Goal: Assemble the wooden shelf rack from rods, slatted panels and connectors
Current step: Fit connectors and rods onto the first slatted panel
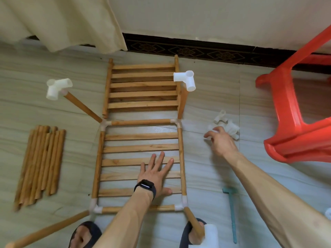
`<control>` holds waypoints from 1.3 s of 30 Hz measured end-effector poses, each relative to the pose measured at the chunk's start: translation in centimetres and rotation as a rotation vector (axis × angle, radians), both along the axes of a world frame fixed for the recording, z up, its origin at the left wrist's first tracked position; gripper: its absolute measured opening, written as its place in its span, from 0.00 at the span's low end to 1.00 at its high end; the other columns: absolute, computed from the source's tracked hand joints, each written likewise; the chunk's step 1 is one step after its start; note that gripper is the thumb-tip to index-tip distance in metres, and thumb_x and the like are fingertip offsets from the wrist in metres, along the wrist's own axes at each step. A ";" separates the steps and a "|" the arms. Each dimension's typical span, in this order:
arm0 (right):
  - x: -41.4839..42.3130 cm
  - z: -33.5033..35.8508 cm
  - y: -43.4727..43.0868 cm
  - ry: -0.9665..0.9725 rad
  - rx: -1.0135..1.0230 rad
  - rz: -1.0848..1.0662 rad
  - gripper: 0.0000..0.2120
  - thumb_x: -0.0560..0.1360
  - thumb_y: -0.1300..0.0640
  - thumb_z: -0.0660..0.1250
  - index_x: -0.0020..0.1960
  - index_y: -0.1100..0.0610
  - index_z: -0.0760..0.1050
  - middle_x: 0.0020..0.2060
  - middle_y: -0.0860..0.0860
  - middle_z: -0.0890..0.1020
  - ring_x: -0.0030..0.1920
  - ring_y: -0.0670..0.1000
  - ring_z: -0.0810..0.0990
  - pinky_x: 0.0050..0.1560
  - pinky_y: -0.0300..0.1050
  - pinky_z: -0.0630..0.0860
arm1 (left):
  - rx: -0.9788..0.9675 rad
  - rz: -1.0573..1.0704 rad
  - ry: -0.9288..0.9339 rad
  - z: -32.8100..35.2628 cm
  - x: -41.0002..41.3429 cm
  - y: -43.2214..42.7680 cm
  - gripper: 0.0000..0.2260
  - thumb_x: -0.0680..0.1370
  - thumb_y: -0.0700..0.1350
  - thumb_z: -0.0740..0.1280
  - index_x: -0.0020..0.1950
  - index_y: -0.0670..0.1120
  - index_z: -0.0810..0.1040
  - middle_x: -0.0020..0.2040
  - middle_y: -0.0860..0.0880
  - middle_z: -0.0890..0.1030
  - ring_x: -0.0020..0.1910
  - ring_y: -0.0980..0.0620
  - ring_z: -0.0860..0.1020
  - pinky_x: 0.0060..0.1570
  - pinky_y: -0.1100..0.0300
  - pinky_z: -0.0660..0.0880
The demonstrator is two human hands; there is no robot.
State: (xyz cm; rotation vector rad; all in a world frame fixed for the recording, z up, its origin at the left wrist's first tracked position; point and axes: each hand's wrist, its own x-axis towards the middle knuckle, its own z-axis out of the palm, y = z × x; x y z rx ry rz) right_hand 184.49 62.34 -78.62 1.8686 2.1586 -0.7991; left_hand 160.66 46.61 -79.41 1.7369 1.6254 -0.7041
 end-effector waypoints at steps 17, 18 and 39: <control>-8.0 28.5 -8.0 0.740 0.085 0.030 0.10 0.73 0.48 0.76 0.52 0.43 0.79 0.50 0.41 0.84 0.49 0.42 0.83 0.51 0.40 0.78 | 0.169 0.512 -0.569 27.4 -7.9 2.8 0.20 0.82 0.58 0.62 0.73 0.55 0.72 0.65 0.51 0.79 0.60 0.53 0.78 0.54 0.61 0.75; -9.0 30.0 -8.9 0.757 0.088 0.061 0.10 0.73 0.48 0.76 0.52 0.43 0.80 0.50 0.41 0.83 0.50 0.41 0.82 0.51 0.37 0.77 | 0.173 0.537 -0.613 29.5 -8.8 1.9 0.20 0.82 0.59 0.62 0.73 0.55 0.72 0.63 0.52 0.80 0.58 0.55 0.79 0.51 0.62 0.75; -27.6 32.2 -23.7 0.833 -0.386 0.016 0.14 0.78 0.49 0.71 0.55 0.60 0.78 0.46 0.55 0.87 0.38 0.49 0.82 0.48 0.47 0.82 | 0.371 0.840 -0.901 32.4 -22.9 -15.1 0.15 0.76 0.65 0.67 0.56 0.59 0.83 0.47 0.56 0.85 0.50 0.56 0.83 0.50 0.57 0.74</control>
